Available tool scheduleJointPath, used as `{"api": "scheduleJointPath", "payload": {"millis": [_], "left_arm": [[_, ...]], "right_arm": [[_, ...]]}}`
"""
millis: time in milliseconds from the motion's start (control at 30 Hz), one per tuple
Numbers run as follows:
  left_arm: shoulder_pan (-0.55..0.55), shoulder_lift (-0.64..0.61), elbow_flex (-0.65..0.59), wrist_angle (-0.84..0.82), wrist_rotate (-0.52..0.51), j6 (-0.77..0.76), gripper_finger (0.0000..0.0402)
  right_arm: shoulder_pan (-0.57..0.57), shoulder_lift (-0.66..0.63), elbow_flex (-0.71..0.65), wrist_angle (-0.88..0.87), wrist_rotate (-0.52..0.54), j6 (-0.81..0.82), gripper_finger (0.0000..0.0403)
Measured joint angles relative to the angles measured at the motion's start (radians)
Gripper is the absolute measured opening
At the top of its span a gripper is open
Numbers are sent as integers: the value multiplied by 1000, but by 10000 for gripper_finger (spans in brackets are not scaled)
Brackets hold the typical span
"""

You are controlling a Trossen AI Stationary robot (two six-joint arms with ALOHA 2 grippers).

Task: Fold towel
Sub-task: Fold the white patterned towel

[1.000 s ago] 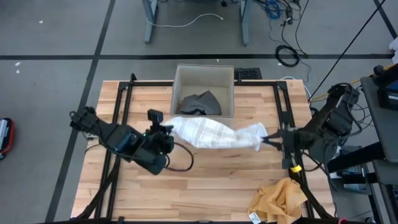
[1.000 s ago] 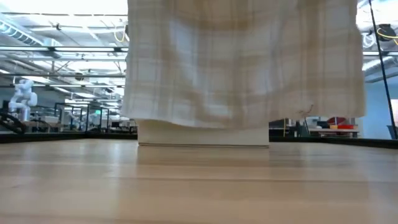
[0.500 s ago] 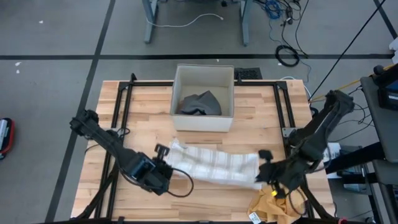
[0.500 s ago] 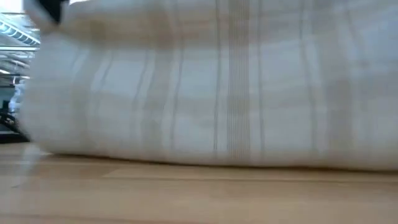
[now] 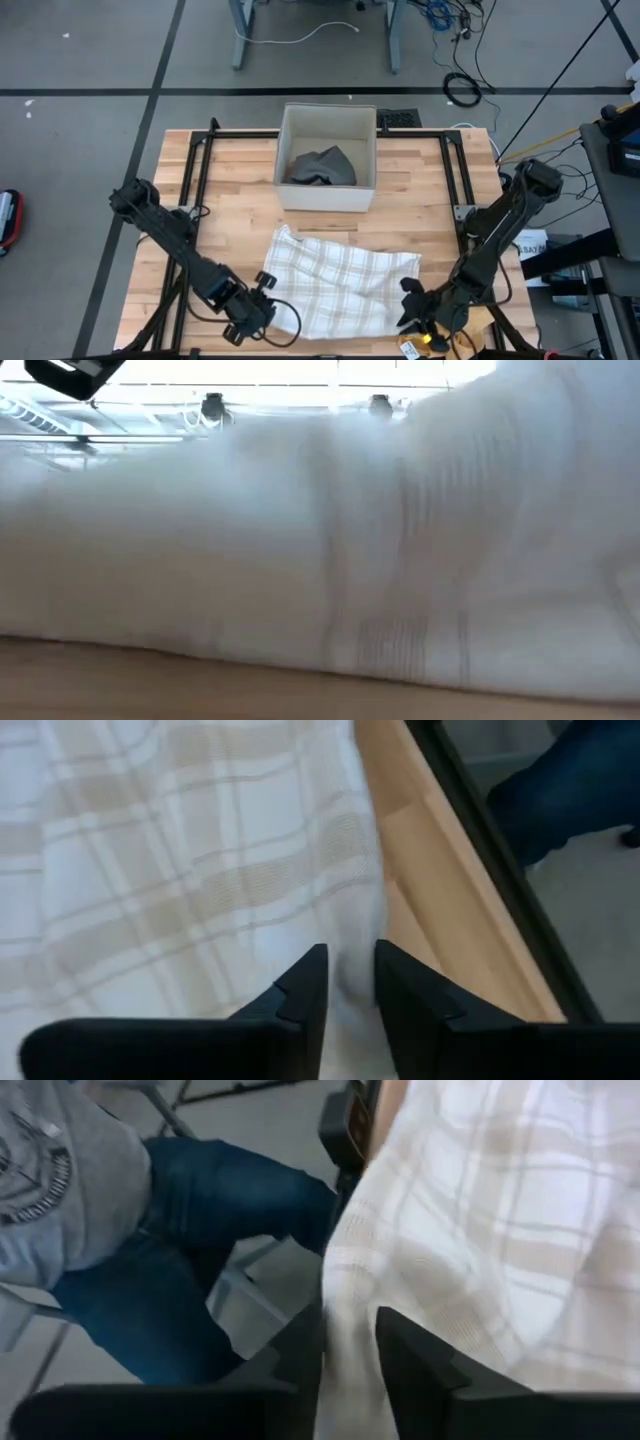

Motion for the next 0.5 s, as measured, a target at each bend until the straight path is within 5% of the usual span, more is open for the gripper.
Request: {"api": "scheduleJointPath", "payload": {"millis": [300,500], "left_arm": [[-30,0,-1,30,-15,-35,123],[2,-2,-26,29,-203,-19,124]], "right_arm": [[0,8,0,78,-19,-2,137],[-2,7,1,-7,104,-1,139]]}}
